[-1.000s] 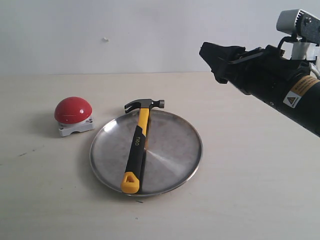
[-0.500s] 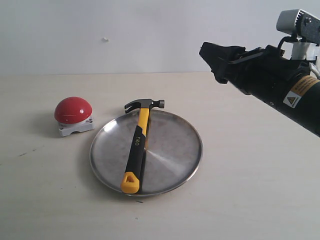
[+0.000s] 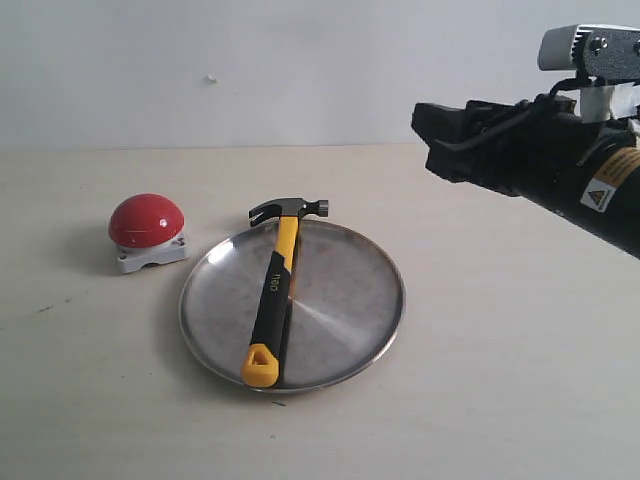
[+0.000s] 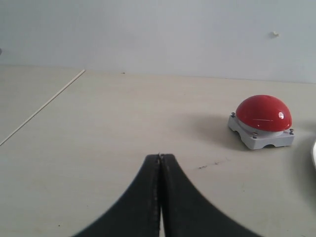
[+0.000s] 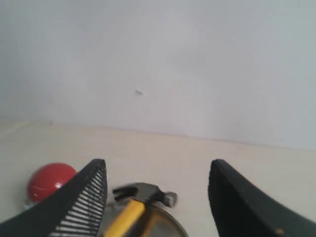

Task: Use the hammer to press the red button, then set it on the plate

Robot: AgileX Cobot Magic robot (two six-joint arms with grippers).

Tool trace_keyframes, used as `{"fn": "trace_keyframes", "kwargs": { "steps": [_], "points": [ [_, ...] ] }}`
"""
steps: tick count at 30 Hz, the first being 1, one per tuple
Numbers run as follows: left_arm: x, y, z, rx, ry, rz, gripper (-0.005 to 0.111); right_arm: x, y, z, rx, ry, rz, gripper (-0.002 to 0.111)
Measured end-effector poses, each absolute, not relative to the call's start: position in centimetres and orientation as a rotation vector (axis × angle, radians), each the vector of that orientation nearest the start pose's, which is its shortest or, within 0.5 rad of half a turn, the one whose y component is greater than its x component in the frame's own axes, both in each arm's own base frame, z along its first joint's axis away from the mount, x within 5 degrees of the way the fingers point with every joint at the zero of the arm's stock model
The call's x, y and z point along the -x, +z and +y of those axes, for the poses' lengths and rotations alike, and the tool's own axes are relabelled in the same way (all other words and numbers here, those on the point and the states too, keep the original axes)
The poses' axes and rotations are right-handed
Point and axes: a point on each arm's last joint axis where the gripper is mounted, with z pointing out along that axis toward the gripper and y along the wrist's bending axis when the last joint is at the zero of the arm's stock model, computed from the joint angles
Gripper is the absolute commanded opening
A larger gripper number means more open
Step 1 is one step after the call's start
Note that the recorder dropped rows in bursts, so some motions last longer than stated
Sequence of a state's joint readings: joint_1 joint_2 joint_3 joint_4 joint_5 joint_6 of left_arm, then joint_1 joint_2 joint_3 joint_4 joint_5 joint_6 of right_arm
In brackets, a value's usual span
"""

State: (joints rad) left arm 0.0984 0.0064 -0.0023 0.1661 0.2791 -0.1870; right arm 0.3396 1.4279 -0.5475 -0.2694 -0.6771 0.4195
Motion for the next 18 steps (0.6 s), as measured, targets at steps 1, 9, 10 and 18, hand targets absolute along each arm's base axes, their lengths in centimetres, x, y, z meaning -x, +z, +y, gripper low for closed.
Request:
{"fn": "trace_keyframes", "kwargs": {
  "steps": [1,9,10,18],
  "points": [
    [-5.4,18.9,1.0,0.144,0.092,1.758,0.0,-25.4,23.6,10.3,0.255,0.49,1.75,0.059],
    [-5.4,18.9,1.0,0.144,0.092,1.758,0.0,-21.3,27.8,5.9,0.179,0.249,1.854,0.059],
    [-5.4,18.9,1.0,0.142,0.093,1.758,0.0,-20.7,28.6,5.2,0.147,0.234,1.844,0.059],
    [-5.4,18.9,1.0,0.142,0.093,1.758,0.0,-14.7,32.1,0.7,-0.044,0.108,1.75,0.059]
  ]
}}
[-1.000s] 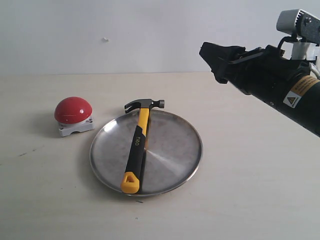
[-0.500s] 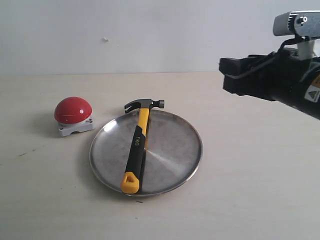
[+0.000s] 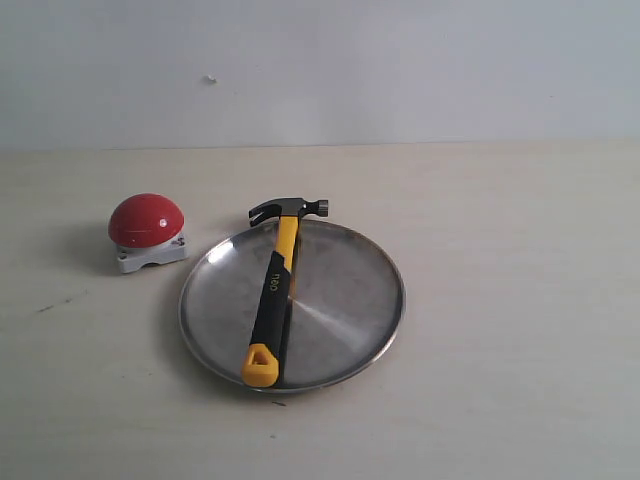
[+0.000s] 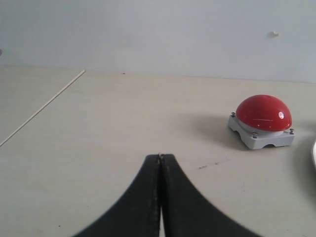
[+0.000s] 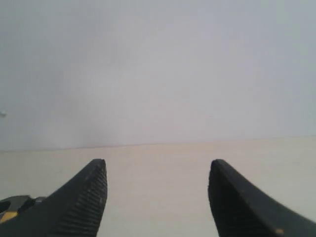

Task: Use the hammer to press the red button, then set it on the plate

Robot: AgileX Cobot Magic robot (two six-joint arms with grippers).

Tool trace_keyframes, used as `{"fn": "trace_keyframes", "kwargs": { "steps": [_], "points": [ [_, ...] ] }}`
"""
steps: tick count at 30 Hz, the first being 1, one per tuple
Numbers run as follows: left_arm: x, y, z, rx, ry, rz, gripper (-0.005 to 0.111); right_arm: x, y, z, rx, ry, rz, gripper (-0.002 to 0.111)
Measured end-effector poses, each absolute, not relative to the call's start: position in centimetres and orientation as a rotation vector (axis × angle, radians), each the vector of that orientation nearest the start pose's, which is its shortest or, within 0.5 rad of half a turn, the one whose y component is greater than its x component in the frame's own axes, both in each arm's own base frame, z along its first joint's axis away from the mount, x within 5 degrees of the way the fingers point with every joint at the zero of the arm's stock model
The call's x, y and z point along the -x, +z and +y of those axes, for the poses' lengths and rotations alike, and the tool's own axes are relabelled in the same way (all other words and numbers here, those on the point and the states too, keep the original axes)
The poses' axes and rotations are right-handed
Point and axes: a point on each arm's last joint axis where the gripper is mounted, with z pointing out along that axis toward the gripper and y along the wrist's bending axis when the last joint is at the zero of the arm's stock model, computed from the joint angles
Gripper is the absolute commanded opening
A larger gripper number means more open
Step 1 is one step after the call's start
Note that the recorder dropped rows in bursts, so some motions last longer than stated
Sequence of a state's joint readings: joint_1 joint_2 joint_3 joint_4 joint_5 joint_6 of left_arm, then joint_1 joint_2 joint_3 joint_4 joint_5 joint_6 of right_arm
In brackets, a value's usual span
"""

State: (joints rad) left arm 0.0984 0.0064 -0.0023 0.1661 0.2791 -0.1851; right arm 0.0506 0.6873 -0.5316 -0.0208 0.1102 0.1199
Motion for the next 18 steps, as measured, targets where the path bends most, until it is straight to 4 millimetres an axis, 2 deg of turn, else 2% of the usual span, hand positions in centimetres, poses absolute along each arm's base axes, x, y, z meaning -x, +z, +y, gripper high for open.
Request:
{"fn": "trace_keyframes", "kwargs": {
  "steps": [5,10,18],
  "points": [
    [-5.4,18.9,1.0,0.142,0.093,1.758,0.0,-10.9,33.7,-0.7,-0.133,0.028,1.634,0.059],
    [-5.4,18.9,1.0,0.142,0.093,1.758,0.0,-7.3,34.9,-1.1,-0.183,-0.035,1.499,0.059],
    [-5.4,18.9,1.0,0.142,0.093,1.756,0.0,-2.7,34.7,-0.5,-0.161,-0.077,1.349,0.059]
  ]
}}
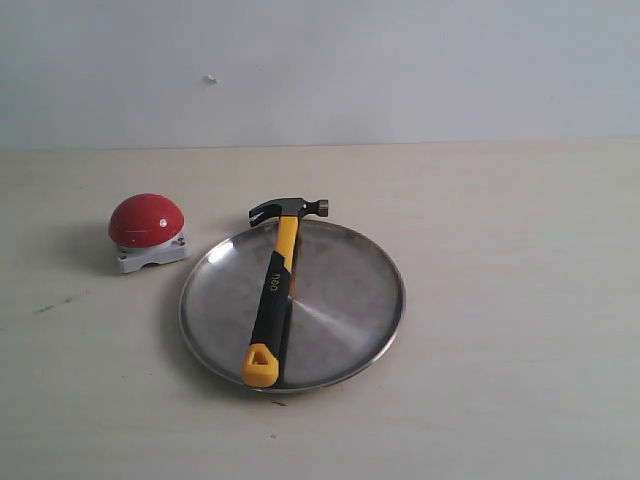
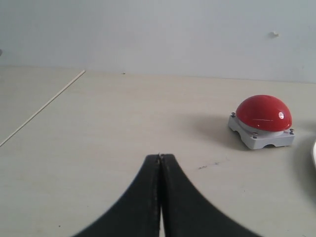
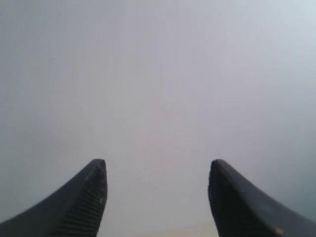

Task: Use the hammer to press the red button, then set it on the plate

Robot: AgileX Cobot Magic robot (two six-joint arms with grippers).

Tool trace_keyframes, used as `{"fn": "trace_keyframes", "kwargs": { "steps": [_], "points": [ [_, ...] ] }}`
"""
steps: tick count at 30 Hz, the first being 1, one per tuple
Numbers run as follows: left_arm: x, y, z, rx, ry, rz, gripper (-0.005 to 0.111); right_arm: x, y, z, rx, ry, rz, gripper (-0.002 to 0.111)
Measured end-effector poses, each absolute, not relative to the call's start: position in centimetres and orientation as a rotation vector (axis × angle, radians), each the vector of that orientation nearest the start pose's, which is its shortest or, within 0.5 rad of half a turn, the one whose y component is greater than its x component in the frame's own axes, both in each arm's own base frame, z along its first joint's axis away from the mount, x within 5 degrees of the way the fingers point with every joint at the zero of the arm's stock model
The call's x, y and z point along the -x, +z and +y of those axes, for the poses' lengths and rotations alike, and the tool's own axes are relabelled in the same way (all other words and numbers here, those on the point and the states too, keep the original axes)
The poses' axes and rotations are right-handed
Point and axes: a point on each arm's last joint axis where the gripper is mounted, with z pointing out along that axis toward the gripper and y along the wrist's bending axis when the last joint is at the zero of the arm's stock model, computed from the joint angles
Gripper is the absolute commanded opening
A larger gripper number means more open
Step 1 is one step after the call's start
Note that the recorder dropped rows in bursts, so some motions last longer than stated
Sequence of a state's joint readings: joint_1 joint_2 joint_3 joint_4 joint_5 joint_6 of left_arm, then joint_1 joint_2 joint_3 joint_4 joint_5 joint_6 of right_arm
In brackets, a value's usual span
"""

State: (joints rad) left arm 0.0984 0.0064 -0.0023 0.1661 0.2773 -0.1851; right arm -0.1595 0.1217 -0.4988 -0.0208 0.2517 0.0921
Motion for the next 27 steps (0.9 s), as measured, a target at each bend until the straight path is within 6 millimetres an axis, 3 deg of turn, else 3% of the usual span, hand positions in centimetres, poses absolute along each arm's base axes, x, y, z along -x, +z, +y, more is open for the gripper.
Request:
{"fn": "trace_keyframes", "kwargs": {
  "steps": [9,15,27],
  "points": [
    [-5.4,18.9,1.0,0.142,0.093,1.756,0.0,-2.0,32.0,-0.4,-0.161,-0.089,1.327,0.059],
    [-5.4,18.9,1.0,0.142,0.093,1.756,0.0,-3.0,30.0,-0.5,-0.178,-0.061,1.317,0.059],
    [-5.4,18.9,1.0,0.142,0.093,1.756,0.0,-5.0,23.9,-0.9,-0.193,-0.059,1.433,0.059]
  ]
}}
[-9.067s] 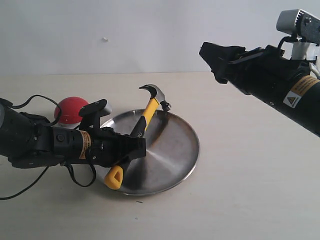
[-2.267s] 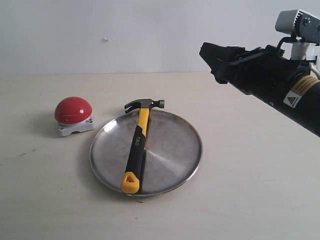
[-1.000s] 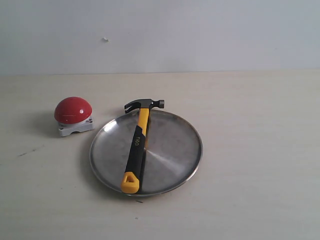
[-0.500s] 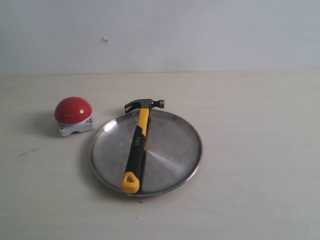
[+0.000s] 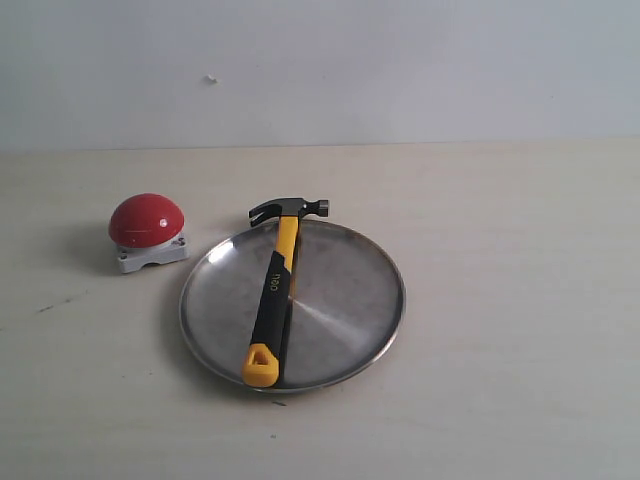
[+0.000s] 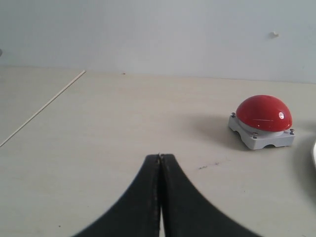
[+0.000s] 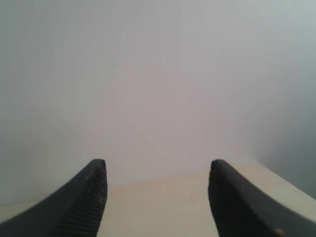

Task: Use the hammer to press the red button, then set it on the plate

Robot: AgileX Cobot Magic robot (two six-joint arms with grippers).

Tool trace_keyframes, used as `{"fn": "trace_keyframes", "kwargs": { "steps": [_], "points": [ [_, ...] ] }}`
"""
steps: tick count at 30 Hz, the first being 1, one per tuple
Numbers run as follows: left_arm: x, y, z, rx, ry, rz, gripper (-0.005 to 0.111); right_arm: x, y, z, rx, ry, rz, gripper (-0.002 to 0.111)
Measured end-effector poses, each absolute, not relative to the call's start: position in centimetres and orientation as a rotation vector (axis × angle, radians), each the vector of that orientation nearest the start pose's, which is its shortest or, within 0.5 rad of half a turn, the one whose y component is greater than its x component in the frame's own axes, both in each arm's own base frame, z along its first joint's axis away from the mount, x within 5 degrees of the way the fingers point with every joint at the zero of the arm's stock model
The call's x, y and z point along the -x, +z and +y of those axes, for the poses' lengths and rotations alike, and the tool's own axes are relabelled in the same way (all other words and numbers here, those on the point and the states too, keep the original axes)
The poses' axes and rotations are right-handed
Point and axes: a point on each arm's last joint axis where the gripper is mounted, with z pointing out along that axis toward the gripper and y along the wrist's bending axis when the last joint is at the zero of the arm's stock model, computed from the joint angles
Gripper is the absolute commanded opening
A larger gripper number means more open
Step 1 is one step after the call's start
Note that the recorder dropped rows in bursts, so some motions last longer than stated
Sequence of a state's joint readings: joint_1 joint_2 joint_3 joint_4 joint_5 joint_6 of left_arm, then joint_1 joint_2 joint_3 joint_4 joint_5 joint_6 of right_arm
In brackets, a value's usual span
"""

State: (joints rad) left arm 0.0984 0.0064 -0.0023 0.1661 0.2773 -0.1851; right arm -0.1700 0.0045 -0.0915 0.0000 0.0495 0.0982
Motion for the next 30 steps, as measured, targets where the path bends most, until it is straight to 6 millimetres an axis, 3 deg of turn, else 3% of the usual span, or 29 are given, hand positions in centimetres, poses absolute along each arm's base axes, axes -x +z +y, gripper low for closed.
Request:
{"fn": "trace_keyframes", "kwargs": {
  "steps": [7,10,17,30],
  "points": [
    [-5.4,18.9,1.0,0.142,0.093,1.756,0.0,-5.6,21.2,-1.0,-0.187,-0.074,1.5,0.059],
    [-5.4,18.9,1.0,0.142,0.093,1.756,0.0,-5.6,21.1,-1.0,-0.163,-0.1,1.51,0.059],
    [-5.4,18.9,1.0,0.142,0.093,1.756,0.0,-5.5,19.4,-0.9,-0.187,-0.087,1.698,0.059],
    [-5.4,18.9,1.0,0.142,0.093,1.756,0.0,-5.5,19.2,-0.8,-0.253,-0.018,1.715,0.059]
  ]
}}
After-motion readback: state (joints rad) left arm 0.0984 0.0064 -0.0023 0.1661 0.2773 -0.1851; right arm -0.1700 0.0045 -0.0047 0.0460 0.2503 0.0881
